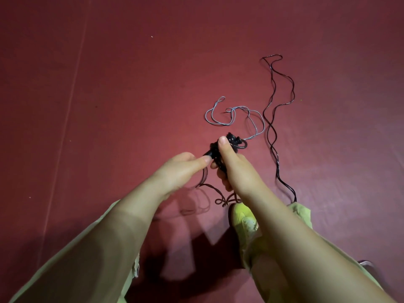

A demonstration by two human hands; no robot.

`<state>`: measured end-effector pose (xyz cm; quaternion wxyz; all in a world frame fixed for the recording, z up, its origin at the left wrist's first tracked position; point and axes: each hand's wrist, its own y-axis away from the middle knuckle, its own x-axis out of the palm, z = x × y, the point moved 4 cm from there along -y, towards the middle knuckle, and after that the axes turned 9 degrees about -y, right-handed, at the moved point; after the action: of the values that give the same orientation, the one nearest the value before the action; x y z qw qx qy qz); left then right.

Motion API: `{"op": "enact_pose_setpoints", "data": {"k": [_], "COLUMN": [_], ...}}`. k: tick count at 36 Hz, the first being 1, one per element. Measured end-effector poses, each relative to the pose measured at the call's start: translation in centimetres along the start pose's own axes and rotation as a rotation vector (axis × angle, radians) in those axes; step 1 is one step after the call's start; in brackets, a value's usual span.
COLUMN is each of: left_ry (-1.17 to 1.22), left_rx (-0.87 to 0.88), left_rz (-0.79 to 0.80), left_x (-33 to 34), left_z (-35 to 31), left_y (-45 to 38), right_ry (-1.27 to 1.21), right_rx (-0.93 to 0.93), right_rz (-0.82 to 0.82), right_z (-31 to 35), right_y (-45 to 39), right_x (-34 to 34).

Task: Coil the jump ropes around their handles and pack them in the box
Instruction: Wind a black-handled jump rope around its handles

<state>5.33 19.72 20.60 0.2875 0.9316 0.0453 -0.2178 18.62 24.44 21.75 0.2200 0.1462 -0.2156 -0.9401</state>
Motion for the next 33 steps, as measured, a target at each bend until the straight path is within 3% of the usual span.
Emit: {"op": "enact_pose_setpoints", "data": {"k": [5,8,12,16,19,28,33], "left_ry": [0.121,0.215,0.534,0.787,0.892,0.765,0.434], "left_rx": [0.048,0.045,-0.005,0.092,0.100,-0.107,-0.070], "left_rz": [0.012,0.128,0.491,0.922,1.052,0.670,0.402], "left_x": [0.1,0.2,1.0,2.1,2.9,2.6,2.2], "left_z": [-0.1,-0.1,0.1,-0.8,-1.2,-0.6,0.4], "left_y": [0.4,0.8,1.9,3.1,3.7,2.5,1.6], "right_ry": [-0.050,-0.072,-0.315,-0.520,-0.460,0.061,0.222], "right_rx": [-0.053,-0.094,-0.082,-0.074,-0.126,-0.099,-0.071], "right_rz": [-0.065,-0.076,-0.060,0.116,0.218,0.304,0.207], "right_z": [0.5,0.9,1.0,1.0,1.2,0.7,0.1], "right_y": [-0.1,0.1,0.0,0.2,0.3,0.0,0.2], "right_x": [-0.3,-0.2,-0.6,0.0,0.4,-1.2,-2.0]}}
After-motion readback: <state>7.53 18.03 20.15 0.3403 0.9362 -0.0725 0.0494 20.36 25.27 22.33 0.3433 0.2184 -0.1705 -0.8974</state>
